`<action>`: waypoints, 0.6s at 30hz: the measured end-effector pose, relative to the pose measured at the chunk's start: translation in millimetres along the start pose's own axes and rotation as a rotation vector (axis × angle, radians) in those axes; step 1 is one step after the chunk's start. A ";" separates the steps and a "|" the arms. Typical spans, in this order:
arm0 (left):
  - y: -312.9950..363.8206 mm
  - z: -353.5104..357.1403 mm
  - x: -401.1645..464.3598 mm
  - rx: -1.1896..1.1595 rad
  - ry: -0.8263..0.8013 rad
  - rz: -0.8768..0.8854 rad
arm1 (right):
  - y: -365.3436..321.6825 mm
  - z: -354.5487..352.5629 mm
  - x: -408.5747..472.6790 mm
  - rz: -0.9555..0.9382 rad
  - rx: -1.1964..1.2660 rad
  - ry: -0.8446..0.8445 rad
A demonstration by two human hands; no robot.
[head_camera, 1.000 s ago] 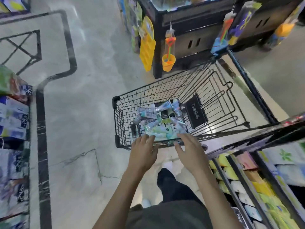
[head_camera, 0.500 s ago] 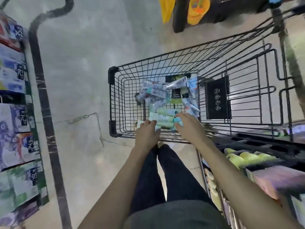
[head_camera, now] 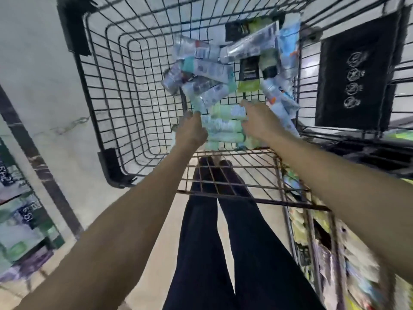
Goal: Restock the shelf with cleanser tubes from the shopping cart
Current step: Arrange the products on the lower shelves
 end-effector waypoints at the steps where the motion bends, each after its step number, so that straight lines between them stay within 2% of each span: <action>1: -3.4 5.1 10.0 0.017 0.002 -0.002 | 3.3 2.7 10.9 -0.003 -0.013 0.015; 6: -14.7 21.4 32.3 0.011 0.084 0.026 | 15.6 12.2 41.6 -0.013 -0.140 0.032; 12: -16.4 18.1 38.3 -0.046 0.022 0.079 | 18.2 14.2 48.5 0.018 -0.225 0.032; 16: -11.9 9.8 36.2 0.035 0.019 0.140 | 17.2 6.8 45.7 0.008 -0.192 0.059; 18: -13.7 9.3 33.9 -0.035 0.027 0.149 | 17.3 4.5 39.4 0.025 -0.100 0.066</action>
Point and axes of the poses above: each hand's wrist, its own x-axis towards the middle knuckle, its own z-axis out of the palm, y = z × x, the point moved 2 cm from there along x, towards the middle knuckle, and after that the axes turned 2 degrees about -y, right-handed, at the moved point
